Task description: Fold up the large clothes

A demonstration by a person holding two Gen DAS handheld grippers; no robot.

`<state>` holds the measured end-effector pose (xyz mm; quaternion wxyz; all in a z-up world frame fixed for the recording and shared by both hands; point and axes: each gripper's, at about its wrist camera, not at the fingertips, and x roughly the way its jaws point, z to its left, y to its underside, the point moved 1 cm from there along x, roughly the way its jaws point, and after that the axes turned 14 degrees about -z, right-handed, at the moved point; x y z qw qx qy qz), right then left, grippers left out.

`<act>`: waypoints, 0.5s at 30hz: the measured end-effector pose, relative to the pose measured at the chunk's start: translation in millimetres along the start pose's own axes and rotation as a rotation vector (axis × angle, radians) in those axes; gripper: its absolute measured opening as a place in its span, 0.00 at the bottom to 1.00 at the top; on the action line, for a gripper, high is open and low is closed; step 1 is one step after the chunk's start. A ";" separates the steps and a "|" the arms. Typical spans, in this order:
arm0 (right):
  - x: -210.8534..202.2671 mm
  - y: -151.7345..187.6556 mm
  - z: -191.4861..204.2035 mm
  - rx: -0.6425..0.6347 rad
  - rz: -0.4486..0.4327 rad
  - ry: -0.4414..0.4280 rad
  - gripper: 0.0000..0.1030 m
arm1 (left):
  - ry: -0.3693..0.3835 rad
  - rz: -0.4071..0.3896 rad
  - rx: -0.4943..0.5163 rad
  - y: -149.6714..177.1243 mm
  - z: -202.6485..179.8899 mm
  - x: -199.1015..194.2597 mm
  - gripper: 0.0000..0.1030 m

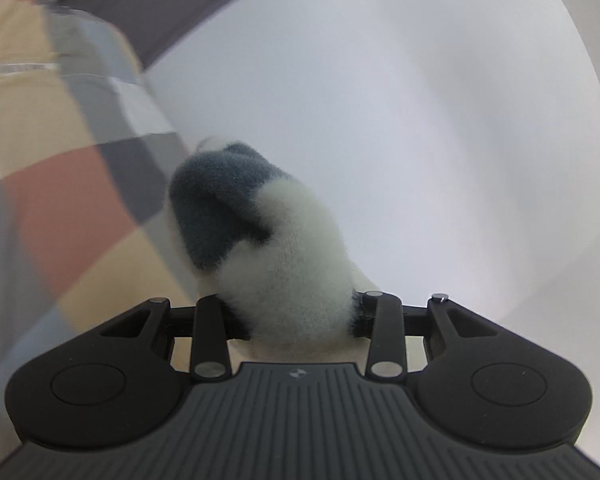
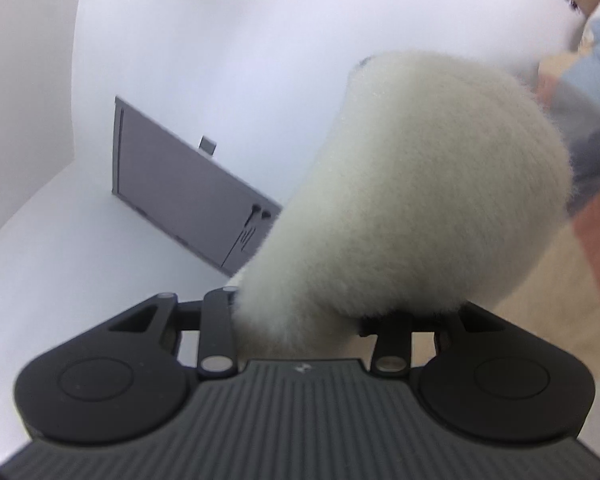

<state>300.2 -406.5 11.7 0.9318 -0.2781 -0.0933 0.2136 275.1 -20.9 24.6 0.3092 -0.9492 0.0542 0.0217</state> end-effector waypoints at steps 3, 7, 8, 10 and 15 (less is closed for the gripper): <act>11.7 -29.7 -18.0 -0.021 -0.017 0.026 0.42 | 0.016 0.042 0.012 14.9 -12.3 47.4 0.41; 31.4 -53.7 -54.8 -0.034 -0.025 0.078 0.42 | 0.003 0.100 0.014 46.3 -13.4 104.6 0.41; 36.1 -57.1 -66.6 -0.027 -0.028 0.094 0.42 | -0.003 0.113 0.020 55.6 -11.3 117.2 0.41; 46.6 -58.8 -92.4 -0.011 -0.031 0.125 0.42 | -0.019 0.137 0.030 72.9 -2.6 141.1 0.41; 63.8 -45.4 -163.1 0.034 -0.019 0.203 0.42 | -0.065 0.249 0.103 114.0 28.1 191.5 0.41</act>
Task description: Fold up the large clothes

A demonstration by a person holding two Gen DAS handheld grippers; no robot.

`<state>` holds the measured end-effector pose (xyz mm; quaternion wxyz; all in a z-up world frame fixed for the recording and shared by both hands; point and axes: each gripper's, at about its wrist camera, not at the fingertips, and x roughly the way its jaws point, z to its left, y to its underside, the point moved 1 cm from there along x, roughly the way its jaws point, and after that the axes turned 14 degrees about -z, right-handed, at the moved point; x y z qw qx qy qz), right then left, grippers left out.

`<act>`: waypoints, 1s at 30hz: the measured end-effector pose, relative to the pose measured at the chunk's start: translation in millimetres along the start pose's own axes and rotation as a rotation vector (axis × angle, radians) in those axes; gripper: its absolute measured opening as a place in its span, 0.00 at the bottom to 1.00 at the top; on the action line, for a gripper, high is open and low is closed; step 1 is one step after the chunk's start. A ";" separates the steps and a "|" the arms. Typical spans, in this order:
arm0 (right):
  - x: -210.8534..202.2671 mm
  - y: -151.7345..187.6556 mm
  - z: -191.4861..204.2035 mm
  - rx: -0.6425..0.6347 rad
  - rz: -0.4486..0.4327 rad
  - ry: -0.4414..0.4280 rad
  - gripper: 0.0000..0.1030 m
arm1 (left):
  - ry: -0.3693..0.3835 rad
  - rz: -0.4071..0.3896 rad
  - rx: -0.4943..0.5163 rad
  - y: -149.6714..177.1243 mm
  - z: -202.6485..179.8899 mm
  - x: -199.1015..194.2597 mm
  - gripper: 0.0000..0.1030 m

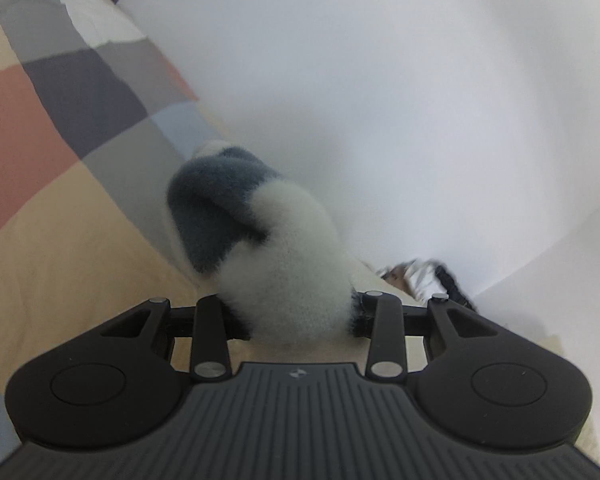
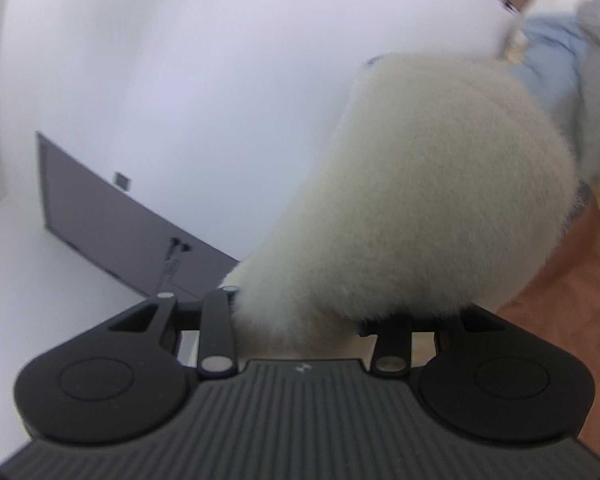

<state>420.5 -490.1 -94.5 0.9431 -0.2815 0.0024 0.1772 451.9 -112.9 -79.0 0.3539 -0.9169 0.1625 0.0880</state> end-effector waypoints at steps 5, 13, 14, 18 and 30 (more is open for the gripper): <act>15.4 30.8 -61.8 0.062 0.045 0.071 0.42 | -0.040 0.072 0.049 26.2 34.1 34.7 0.41; -5.5 72.3 -99.5 0.038 0.022 0.037 0.43 | -0.001 0.084 0.091 46.9 77.8 39.5 0.41; -8.7 76.7 -103.1 0.042 0.020 0.039 0.43 | 0.001 0.085 0.098 51.7 79.6 36.3 0.41; -19.0 95.5 -117.2 0.059 0.018 0.061 0.46 | -0.006 0.086 0.132 71.2 87.4 19.3 0.43; -79.7 102.5 -125.4 0.079 0.024 0.137 0.55 | -0.047 0.055 0.161 79.7 97.8 -64.7 0.53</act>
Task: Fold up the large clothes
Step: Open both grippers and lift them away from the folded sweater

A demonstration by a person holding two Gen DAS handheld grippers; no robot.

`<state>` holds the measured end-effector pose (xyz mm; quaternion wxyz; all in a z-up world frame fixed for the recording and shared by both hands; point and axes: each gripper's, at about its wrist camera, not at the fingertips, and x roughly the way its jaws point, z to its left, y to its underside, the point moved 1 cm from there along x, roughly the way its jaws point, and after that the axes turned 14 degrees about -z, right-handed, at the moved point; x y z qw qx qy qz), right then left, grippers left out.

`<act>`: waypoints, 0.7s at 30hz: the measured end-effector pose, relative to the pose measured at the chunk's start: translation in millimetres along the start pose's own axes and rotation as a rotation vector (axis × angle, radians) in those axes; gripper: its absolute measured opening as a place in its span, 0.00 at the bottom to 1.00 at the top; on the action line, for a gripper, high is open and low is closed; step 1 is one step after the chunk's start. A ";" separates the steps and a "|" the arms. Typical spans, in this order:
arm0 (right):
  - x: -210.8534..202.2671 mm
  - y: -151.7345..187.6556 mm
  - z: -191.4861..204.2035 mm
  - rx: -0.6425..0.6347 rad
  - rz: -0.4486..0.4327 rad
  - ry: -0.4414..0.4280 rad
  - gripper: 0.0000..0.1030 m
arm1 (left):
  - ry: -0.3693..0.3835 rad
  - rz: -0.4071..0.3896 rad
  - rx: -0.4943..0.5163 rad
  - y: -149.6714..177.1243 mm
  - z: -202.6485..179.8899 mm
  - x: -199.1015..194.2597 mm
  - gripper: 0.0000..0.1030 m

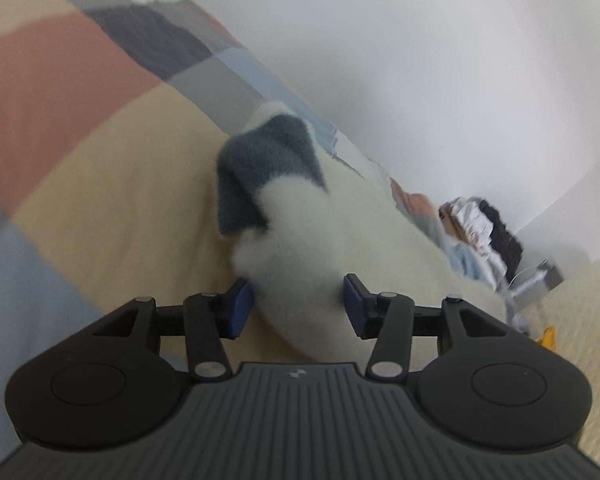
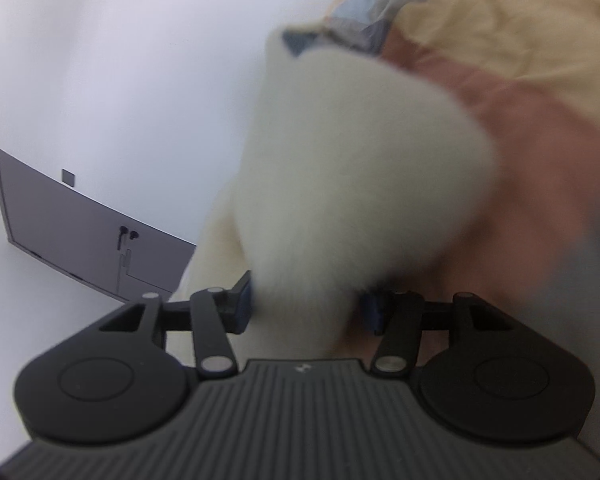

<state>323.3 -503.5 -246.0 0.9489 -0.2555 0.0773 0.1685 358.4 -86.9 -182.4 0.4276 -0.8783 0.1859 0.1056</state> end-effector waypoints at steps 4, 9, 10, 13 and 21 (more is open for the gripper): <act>-34.8 -7.9 18.1 -0.068 -0.026 0.010 0.54 | -0.001 -0.034 0.060 -15.3 -17.3 -45.4 0.53; -77.3 -24.1 78.8 -0.164 -0.091 -0.072 0.54 | 0.039 -0.104 0.202 -48.7 -80.1 -107.2 0.53; -86.1 -27.5 94.7 -0.187 -0.103 -0.093 0.54 | 0.051 -0.114 0.228 -54.1 -92.1 -121.0 0.53; -114.8 -33.9 147.1 -0.280 -0.138 -0.147 0.54 | 0.078 -0.149 0.297 -68.6 -127.9 -161.6 0.53; -206.9 -21.0 264.0 -0.533 -0.252 -0.239 0.54 | 0.157 -0.242 0.435 -82.6 -193.1 -267.6 0.54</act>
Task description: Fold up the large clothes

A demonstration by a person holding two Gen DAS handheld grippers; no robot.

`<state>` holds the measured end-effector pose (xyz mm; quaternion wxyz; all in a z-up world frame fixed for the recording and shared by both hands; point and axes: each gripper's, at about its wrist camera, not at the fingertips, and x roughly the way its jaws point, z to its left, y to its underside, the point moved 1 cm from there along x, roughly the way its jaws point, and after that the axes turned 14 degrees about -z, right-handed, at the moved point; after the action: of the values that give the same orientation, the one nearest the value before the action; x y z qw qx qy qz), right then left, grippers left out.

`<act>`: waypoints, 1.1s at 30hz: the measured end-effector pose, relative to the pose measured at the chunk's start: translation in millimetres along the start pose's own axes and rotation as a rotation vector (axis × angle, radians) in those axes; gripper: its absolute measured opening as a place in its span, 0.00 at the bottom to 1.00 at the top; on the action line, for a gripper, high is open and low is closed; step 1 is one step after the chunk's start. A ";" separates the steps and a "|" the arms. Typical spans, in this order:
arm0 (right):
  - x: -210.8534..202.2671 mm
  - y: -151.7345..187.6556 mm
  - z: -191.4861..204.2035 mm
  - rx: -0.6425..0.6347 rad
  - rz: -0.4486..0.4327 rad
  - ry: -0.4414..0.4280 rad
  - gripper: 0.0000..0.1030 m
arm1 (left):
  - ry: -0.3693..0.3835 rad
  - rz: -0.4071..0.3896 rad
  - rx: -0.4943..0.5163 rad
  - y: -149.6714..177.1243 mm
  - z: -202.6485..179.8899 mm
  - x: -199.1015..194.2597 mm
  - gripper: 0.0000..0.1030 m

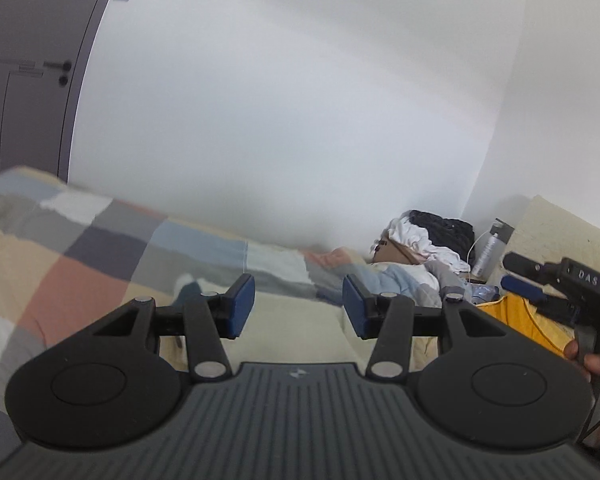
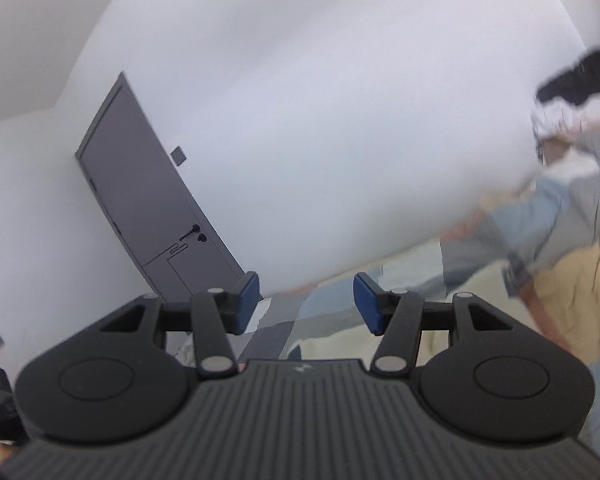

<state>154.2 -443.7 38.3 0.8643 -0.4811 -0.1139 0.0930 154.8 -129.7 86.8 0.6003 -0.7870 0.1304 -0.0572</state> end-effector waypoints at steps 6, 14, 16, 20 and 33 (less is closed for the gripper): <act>-44.2 -7.7 52.7 -0.118 -0.023 -0.020 0.55 | 0.003 -0.032 0.070 -12.6 -30.3 -49.9 0.56; -85.9 10.5 70.8 -0.178 -0.017 0.002 0.54 | -0.009 -0.043 0.137 3.1 -42.7 -94.8 0.58; -92.3 19.6 73.6 -0.225 -0.012 0.017 0.55 | -0.009 -0.048 0.148 8.6 -45.3 -101.4 0.60; -102.6 38.0 75.5 -0.289 0.007 0.040 0.55 | -0.012 -0.037 0.152 25.7 -44.9 -105.1 0.60; -111.5 91.7 69.7 -0.346 0.118 0.103 0.55 | -0.073 0.024 0.104 73.7 -16.4 -85.8 0.60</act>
<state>22.8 -369.6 -16.3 0.7663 -0.6326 -0.0552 0.0977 58.3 -139.5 26.2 0.6452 -0.7548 0.1148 -0.0282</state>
